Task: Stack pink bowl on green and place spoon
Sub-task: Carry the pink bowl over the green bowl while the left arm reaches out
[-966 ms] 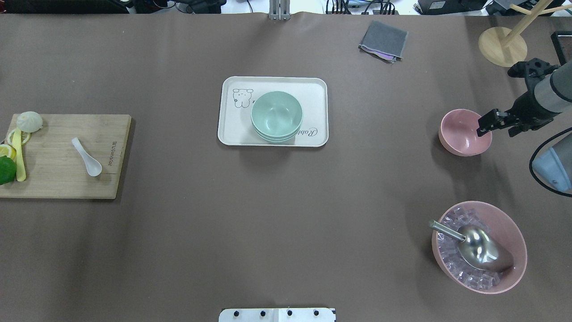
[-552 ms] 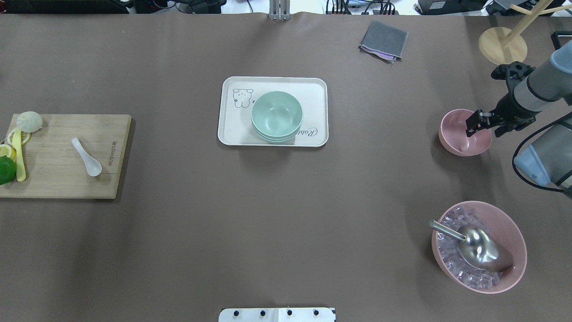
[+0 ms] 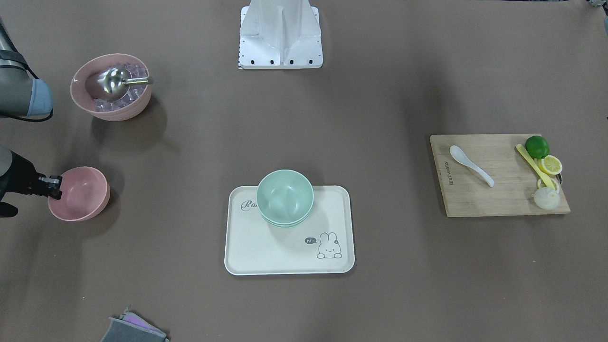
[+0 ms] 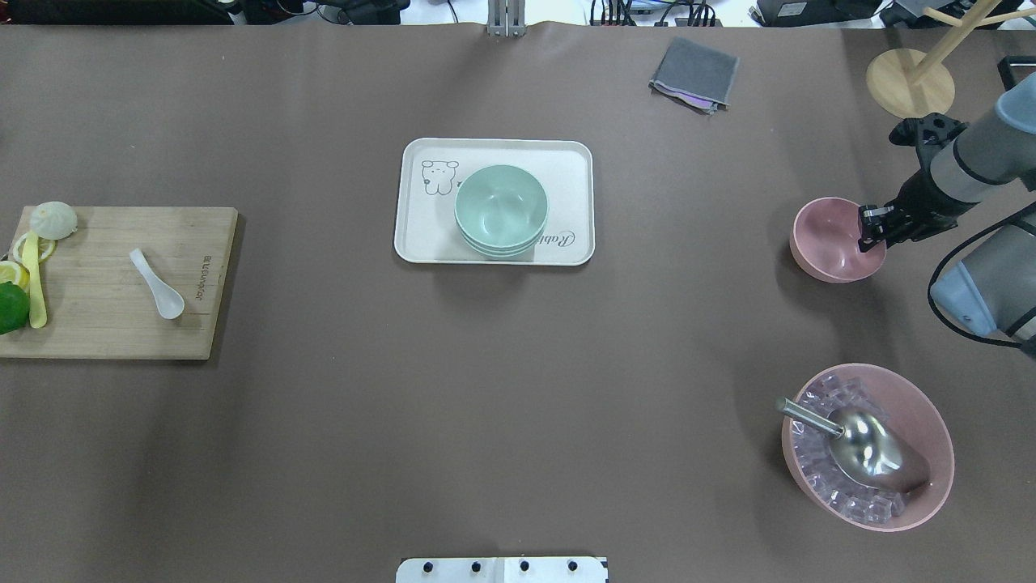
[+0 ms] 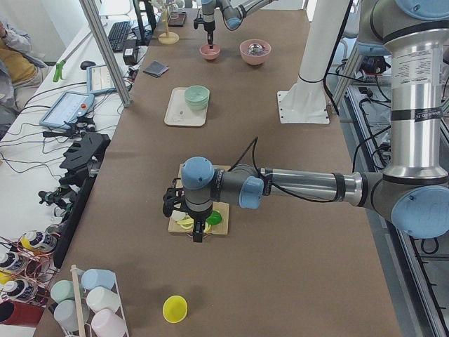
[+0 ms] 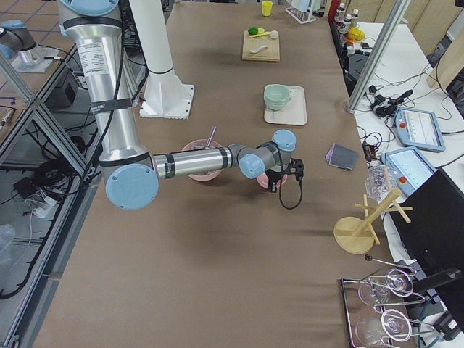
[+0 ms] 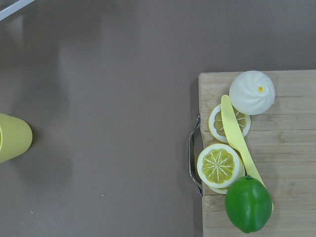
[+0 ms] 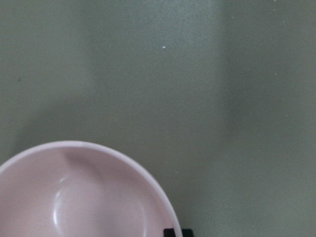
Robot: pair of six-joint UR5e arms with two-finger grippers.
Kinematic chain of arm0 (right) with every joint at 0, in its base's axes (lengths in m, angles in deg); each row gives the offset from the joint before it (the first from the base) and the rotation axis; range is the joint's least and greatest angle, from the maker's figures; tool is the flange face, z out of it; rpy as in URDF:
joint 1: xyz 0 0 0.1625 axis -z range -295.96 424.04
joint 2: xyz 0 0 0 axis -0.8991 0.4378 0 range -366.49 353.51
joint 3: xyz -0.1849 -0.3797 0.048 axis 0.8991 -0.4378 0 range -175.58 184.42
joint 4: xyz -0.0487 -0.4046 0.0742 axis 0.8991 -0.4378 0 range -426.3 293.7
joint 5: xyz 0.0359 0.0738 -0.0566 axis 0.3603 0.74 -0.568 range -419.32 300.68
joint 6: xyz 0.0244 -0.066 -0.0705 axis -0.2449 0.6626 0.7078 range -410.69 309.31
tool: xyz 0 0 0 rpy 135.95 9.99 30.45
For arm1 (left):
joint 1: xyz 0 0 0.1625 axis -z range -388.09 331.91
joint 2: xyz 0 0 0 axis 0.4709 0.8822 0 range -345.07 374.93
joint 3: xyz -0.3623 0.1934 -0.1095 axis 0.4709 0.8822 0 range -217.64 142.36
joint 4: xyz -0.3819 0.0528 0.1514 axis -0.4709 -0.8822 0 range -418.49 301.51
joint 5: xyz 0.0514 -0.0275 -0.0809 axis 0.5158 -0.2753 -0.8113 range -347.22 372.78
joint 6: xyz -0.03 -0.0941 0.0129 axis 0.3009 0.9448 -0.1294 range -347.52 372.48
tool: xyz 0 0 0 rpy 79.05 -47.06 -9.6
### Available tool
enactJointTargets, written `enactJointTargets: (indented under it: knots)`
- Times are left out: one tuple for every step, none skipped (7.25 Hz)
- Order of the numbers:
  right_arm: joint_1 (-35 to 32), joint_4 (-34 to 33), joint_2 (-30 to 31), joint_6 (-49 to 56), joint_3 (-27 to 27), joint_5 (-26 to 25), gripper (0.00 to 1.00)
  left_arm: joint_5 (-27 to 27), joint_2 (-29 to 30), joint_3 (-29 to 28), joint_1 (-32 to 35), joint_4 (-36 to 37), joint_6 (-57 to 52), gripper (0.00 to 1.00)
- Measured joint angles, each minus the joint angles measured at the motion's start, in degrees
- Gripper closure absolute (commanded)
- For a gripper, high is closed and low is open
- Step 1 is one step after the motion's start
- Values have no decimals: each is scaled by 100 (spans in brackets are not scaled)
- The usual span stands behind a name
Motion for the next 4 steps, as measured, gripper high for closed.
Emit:
enactJointTargets:
  knots:
    - [-12,-25,-41,-109,82,65,100,-4,46,6,-9,-2,28,3]
    - [-3,-64,-223,-549,201,166,100,-8,123,8,-76,-1,152,3]
    - [70,-83,-577,-1306,273,267,100,-6,261,2,-303,-1,590,2]
    - [244,-87,-987,-2195,341,320,100,3,464,-1,-665,-7,1401,2]
